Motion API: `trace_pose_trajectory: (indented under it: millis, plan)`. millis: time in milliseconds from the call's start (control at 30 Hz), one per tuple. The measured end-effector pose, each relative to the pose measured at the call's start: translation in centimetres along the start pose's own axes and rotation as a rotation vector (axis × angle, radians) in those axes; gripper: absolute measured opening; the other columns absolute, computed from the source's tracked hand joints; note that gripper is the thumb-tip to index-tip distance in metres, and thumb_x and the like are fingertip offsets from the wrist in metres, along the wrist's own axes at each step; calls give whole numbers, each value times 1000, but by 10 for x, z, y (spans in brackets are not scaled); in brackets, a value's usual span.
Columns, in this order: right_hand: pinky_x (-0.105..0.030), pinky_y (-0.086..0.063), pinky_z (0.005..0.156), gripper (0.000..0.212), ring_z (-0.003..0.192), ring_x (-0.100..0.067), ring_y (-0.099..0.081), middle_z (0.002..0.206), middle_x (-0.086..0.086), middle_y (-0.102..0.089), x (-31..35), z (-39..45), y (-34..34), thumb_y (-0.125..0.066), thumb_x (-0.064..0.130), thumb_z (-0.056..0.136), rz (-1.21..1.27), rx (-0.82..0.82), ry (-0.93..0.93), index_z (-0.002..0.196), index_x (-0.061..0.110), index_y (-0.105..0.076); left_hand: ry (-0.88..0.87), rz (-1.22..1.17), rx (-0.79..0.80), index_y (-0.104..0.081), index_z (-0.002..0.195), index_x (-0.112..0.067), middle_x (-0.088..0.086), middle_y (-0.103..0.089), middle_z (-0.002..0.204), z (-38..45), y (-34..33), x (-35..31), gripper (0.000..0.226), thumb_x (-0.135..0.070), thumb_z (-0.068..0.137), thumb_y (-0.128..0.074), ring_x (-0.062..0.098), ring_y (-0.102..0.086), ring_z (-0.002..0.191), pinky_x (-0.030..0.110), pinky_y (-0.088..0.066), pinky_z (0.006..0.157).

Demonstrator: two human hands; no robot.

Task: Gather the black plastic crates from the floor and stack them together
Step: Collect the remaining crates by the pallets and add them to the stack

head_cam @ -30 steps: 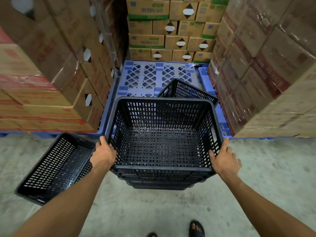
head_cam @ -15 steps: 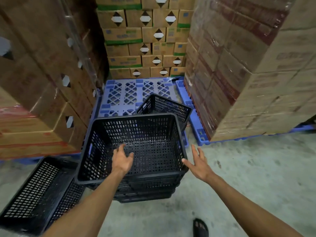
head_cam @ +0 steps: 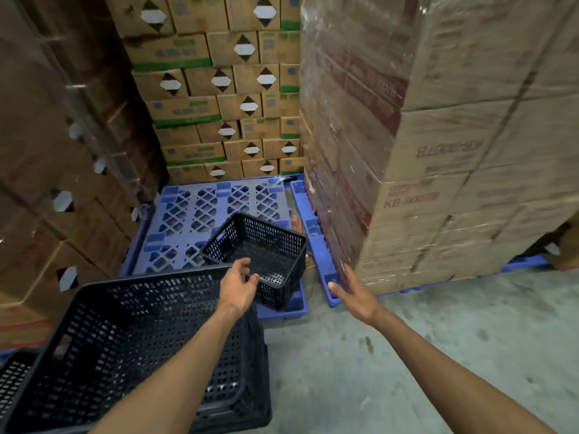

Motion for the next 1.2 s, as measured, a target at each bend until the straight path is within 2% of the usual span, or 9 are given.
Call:
trace_pose_trajectory:
  millis: [100,200,367,500,600,700,867,1000,1200]
  plan:
    - [-42,-29,117,82,142,-26,-37,160,-10,-27,0,30,13,-55,38,96,103,52,-40,157,11,-7,50,-43,63,-47,134,-12,6,-55,101,17,-21,-13,40,-12,94,-56,26,-58,100,37,-46,89]
    - [-36,-41,104,79,114,-21,-53,125,-10,-53,3,69,12,-53,37,97,132,79,-68,156,10,-9,125,-127,107,-42,138,-9,11,-56,102,46,-37,-21,44,-11,96,-55,26,-56,97,43,-45,96]
    - [-18,-43,72,61,84,-4,-52,113,3,-58,2,152,2,-55,34,97,273,91,-150,150,20,-27,301,-268,168,-35,141,-12,3,-52,91,104,-68,-13,48,-20,98,-53,23,-54,87,33,-43,69]
    - [-16,-39,42,63,66,-7,-50,98,3,-58,-13,215,-5,-55,39,96,322,88,-268,150,22,-27,413,-347,167,-34,142,-14,-4,-49,80,164,-91,5,47,-24,99,-50,19,-51,74,34,-43,69]
    - [-21,-40,44,70,65,-12,-50,113,-10,-59,-30,260,-9,-53,42,96,302,110,-375,153,22,-19,508,-365,145,-38,136,-13,0,-52,83,204,-110,28,41,-23,99,-50,23,-51,80,37,-43,74]
    - [-25,-43,54,60,64,-13,-51,104,-12,-61,-46,299,-15,-55,41,95,279,75,-411,146,18,-34,560,-324,84,-43,125,-6,22,-57,127,233,-121,54,32,-22,98,-52,37,-57,108,44,-44,86]
    - [-26,-41,52,70,66,-14,-50,103,-6,-55,-94,364,-60,-63,39,91,253,99,-532,149,25,-27,682,-315,65,-27,149,-3,19,-37,152,271,-174,120,61,-22,97,-54,37,-41,135,44,-38,107]
    - [-39,-48,77,80,115,-29,-55,150,-7,-40,-138,418,-108,-63,41,91,301,200,-620,154,30,-16,843,-437,-28,-27,149,-9,19,-55,128,308,-217,179,64,-27,95,-56,35,-51,120,44,-43,101]
    - [-54,-49,96,92,137,-34,-41,162,-2,-24,-217,491,-177,-65,43,88,386,253,-737,156,34,-3,954,-434,-280,-13,155,-10,20,-31,157,385,-260,274,87,-29,89,-66,39,-38,139,46,-34,113]
Point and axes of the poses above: each hand's wrist, its own z-axis towards the middle knuckle, its own y-axis out of the back of the hand, x = y × z, the point moved 6 cm from there along z, towards the middle knuckle
